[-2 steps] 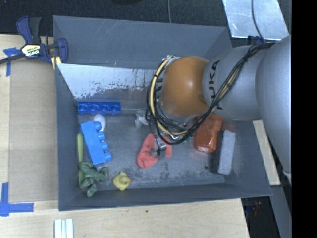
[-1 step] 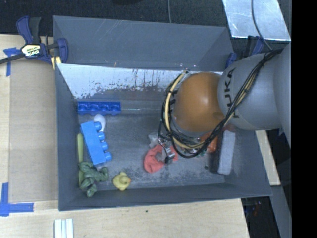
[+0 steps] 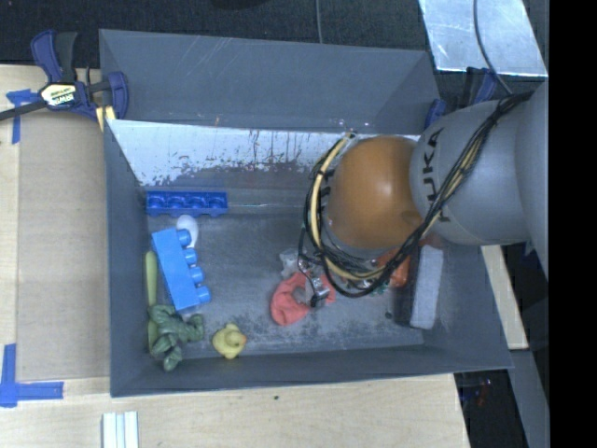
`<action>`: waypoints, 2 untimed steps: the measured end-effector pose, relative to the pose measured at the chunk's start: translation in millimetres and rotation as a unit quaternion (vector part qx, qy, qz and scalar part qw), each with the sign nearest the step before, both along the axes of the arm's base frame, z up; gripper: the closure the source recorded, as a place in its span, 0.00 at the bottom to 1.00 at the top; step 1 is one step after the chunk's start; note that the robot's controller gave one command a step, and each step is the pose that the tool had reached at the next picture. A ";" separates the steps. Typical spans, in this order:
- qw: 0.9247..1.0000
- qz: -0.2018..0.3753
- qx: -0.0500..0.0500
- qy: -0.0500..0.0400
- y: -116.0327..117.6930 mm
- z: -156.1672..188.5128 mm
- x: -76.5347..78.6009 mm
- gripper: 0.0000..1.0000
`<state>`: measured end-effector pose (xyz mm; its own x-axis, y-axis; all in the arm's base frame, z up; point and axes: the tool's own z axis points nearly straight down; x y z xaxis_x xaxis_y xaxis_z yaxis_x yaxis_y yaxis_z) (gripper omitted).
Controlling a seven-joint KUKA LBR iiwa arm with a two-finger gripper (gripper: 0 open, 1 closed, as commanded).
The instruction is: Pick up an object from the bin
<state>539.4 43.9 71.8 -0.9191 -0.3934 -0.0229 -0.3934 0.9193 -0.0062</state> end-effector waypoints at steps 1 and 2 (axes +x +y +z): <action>1.000 0.010 0.000 0.003 -5.6 54.0 -9.9 1.00; 1.000 -0.010 0.001 0.001 -13.6 115.0 5.1 1.00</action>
Offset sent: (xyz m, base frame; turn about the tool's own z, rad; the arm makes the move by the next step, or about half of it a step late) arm 0.0068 -0.0147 0.1182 0.0232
